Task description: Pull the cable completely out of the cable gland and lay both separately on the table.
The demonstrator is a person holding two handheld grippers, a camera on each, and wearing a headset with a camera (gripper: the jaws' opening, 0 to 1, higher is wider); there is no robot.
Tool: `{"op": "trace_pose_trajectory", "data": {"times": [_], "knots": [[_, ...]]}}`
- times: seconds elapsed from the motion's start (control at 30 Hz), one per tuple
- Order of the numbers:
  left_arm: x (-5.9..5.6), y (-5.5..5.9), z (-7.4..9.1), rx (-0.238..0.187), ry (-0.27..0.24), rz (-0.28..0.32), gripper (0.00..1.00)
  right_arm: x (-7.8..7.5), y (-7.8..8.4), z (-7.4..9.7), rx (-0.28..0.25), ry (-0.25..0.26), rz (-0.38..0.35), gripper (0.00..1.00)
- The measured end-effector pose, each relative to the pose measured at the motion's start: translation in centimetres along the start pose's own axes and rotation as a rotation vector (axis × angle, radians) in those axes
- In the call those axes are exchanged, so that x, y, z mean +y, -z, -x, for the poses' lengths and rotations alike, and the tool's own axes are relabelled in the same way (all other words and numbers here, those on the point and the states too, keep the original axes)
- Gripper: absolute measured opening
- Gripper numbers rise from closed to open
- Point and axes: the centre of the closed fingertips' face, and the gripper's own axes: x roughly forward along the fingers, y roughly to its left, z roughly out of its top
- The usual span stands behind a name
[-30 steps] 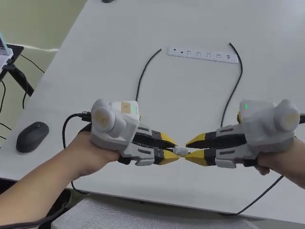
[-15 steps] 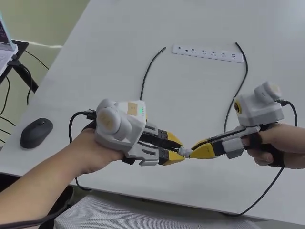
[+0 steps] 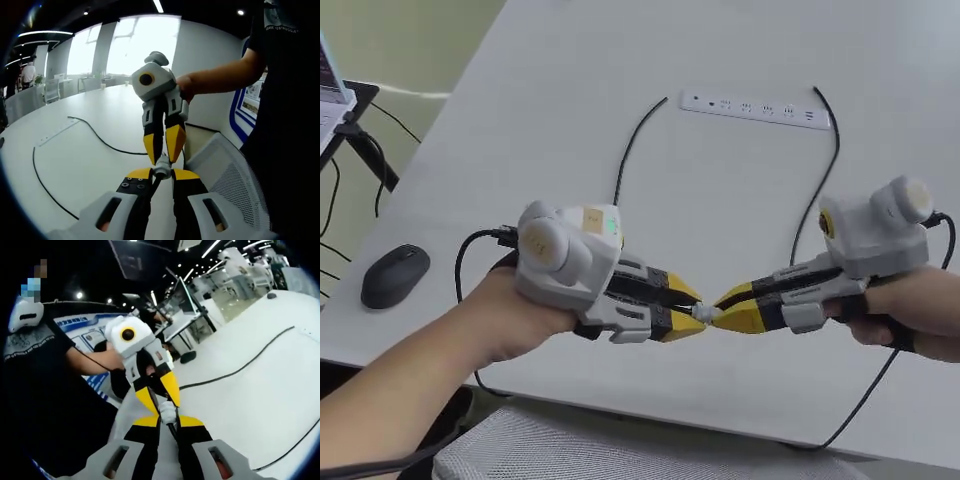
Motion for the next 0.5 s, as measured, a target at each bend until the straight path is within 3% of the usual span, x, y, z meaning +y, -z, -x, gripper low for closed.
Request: {"op": "trace_pose_trajectory", "data": {"times": [0.13,0.27,0.33,0.5], "knots": [[-0.2,-0.1,-0.1,0.0,0.003,0.017,0.15,0.1,0.1,0.1,0.025,0.096,0.191,0.08],[-0.1,0.1,-0.2,-0.001,-0.003,0.065,0.15,-0.3,0.3,0.0,0.076,0.213,0.421,0.08],[0.0,0.2,-0.2,0.003,-0.003,0.072,0.15,-0.4,0.5,-0.2,0.103,0.261,0.498,0.08],[0.1,0.8,-0.2,0.018,-0.008,0.086,0.15,-0.9,1.0,-0.6,0.136,0.308,0.557,0.08]]}}
